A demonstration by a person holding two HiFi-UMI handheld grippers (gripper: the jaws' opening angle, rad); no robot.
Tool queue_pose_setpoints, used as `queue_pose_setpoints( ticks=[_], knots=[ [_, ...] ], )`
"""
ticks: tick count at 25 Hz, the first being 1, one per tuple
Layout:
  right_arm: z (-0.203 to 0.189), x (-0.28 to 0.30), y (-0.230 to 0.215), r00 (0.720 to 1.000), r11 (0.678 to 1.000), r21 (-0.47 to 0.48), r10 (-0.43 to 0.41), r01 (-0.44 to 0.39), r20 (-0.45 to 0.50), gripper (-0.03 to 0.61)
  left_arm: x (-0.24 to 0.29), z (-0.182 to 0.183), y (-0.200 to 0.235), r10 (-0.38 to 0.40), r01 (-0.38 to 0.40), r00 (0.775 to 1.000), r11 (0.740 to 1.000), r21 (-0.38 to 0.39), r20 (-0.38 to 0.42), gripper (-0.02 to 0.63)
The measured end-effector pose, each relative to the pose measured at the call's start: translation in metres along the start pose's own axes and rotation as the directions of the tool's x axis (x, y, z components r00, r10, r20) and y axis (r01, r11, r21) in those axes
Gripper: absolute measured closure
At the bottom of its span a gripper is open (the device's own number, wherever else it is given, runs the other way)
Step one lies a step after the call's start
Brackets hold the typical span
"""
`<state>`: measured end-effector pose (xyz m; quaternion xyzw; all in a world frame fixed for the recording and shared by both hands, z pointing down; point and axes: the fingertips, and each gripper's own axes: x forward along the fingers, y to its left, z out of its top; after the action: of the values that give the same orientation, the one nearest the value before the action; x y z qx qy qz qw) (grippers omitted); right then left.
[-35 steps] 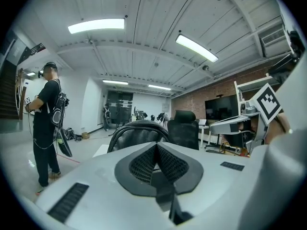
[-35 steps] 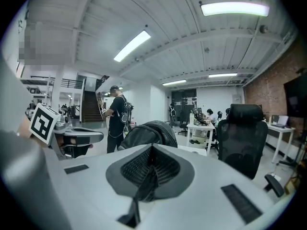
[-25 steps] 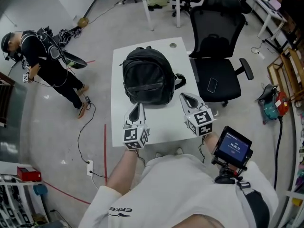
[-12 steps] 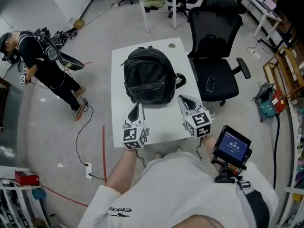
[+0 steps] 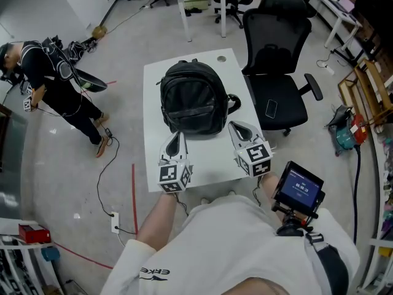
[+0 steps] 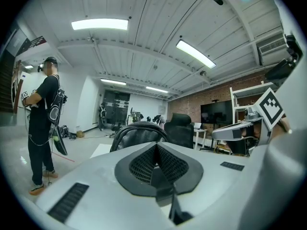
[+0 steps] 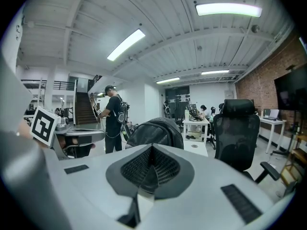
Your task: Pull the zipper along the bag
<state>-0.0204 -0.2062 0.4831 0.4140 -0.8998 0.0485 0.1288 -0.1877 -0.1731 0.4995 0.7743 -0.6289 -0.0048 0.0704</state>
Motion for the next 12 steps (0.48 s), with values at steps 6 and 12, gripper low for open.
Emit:
queue_pose_setpoints(
  ticks=[6,12],
  knots=[
    [0.0015,0.0005,-0.0004,1.000,1.000,0.002,-0.003,0.003,0.000,0.575,0.0020,0.0021,-0.0007,-0.007,0.007,1.000,1.000,0.005,-0.002,0.611],
    [0.0015,0.0014,0.0014,1.000,1.000,0.002,0.000,0.000,-0.003,0.575,0.0012,0.0022,0.0018,-0.006,0.006,1.000,1.000,0.009,-0.006,0.611]
  ],
)
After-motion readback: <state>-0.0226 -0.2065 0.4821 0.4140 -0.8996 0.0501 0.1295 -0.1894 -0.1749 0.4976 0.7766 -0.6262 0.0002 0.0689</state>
